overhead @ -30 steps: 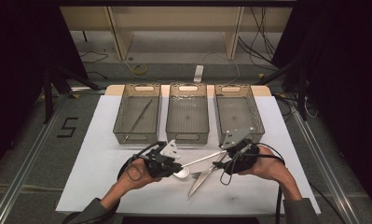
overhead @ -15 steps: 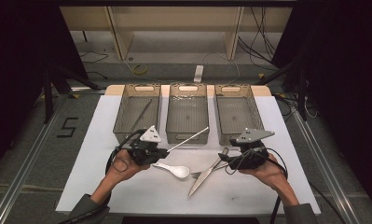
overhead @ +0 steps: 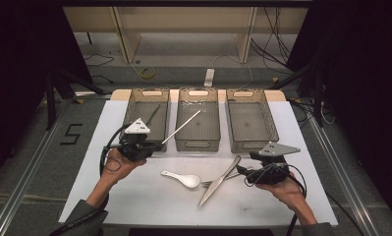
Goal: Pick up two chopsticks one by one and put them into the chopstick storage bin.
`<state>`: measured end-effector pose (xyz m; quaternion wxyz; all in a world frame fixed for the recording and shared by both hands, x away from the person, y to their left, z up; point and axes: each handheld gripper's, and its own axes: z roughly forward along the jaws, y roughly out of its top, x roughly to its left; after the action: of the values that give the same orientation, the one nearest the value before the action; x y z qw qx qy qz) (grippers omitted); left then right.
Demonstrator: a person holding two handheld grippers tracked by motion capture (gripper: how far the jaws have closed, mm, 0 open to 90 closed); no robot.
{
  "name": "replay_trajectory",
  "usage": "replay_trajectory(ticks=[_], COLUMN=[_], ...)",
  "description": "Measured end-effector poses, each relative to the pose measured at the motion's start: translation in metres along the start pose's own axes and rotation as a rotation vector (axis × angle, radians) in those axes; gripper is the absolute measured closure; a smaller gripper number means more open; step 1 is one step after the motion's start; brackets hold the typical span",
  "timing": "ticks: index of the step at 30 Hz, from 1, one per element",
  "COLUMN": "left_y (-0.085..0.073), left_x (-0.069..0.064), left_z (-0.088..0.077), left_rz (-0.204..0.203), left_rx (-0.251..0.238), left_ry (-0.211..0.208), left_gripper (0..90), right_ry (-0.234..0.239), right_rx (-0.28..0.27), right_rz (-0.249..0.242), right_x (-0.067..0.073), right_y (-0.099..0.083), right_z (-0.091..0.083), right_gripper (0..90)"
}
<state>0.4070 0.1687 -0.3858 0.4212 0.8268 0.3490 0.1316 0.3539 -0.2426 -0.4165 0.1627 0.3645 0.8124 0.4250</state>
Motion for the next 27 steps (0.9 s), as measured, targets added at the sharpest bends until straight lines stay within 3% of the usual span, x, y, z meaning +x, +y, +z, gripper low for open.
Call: replay_trajectory(ticks=[8,19,27], left_y=[0.007,0.014,0.016], left_x=[0.031,0.059,0.080], left_z=[0.000,0.007,0.017], left_rz=[-0.071,-0.142,-0.185], left_rx=[-0.016,-0.034,-0.011], left_ry=[0.044,0.129,0.186], left_gripper=[86.1,86.0,86.0], right_ry=[0.008,-0.007,0.002], right_rx=[-0.003,-0.045,-0.046], right_rz=[0.010,0.039,0.034], right_x=[0.003,0.008,0.015], right_y=[-0.009,-0.017,-0.022], right_z=[-0.004,-0.016,-0.021], right_gripper=[29.4,25.8,25.7])
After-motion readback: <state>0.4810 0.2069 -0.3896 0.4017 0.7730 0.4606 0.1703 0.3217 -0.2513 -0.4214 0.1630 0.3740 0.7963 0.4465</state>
